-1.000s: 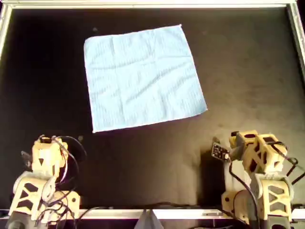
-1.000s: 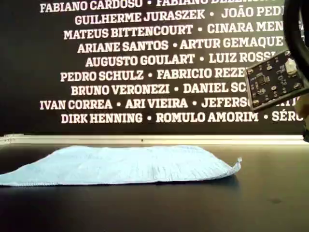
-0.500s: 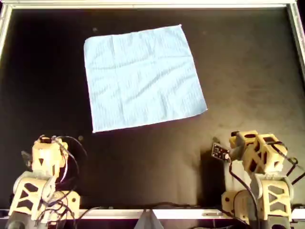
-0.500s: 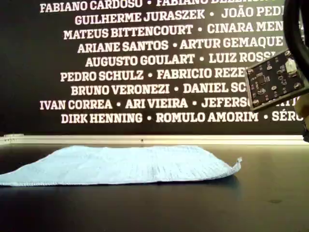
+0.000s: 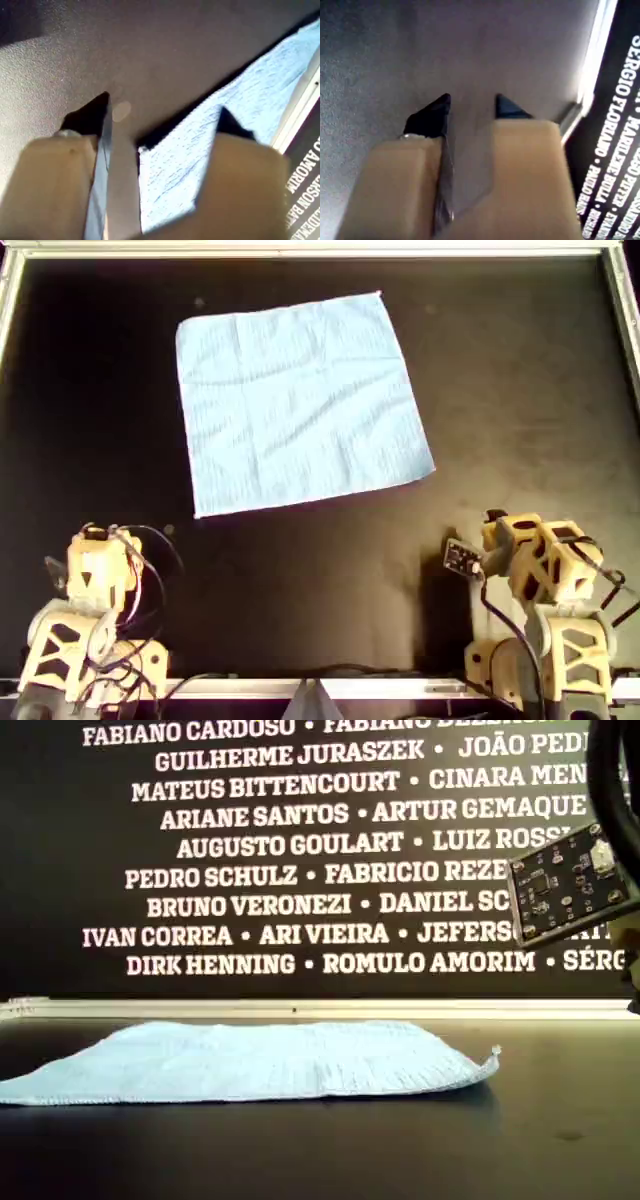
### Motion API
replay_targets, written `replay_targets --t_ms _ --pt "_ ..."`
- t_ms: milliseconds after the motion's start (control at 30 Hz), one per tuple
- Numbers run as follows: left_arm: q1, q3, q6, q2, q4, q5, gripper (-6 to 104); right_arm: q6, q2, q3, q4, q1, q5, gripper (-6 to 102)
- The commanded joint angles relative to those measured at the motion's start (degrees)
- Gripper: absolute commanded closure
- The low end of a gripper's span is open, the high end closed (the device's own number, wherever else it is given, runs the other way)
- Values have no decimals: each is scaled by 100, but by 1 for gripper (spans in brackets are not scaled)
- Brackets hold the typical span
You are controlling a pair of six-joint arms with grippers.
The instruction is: Fold a cloth
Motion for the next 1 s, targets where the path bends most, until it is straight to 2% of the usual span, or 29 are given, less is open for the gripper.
replay_targets --t_ms 0,67,167,433,500,633,733,833,967 --pt "44 -185 35 44 -123 44 9 -44 167 -53 -35 -44 -9 45" --pt "44 -193 35 44 -132 53 5 -62 167 -114 -35 -9 44 40" --pt "35 -237 44 44 -141 53 2 -70 167 -264 -53 44 -44 36" --pt "26 -1081 44 -18 -141 70 3 -70 18 -1266 -404 62 -62 36" --pt "-114 -1178 44 -149 -141 202 3 -70 -70 -1310 -422 141 -70 36" --pt "-580 -1248 -26 -1037 -193 809 3 -79 -791 -1397 -431 782 -70 36" --pt "-729 -1503 -44 -2004 -606 1134 3 -79 -1775 -1661 -439 1389 -53 36" --pt "-738 -1934 0 -3094 -1020 1204 2 -79 -2733 -2197 -439 1740 44 35" --pt "-747 -2619 35 -4430 -1178 1204 2 -79 -3814 -2979 -439 1758 44 35"
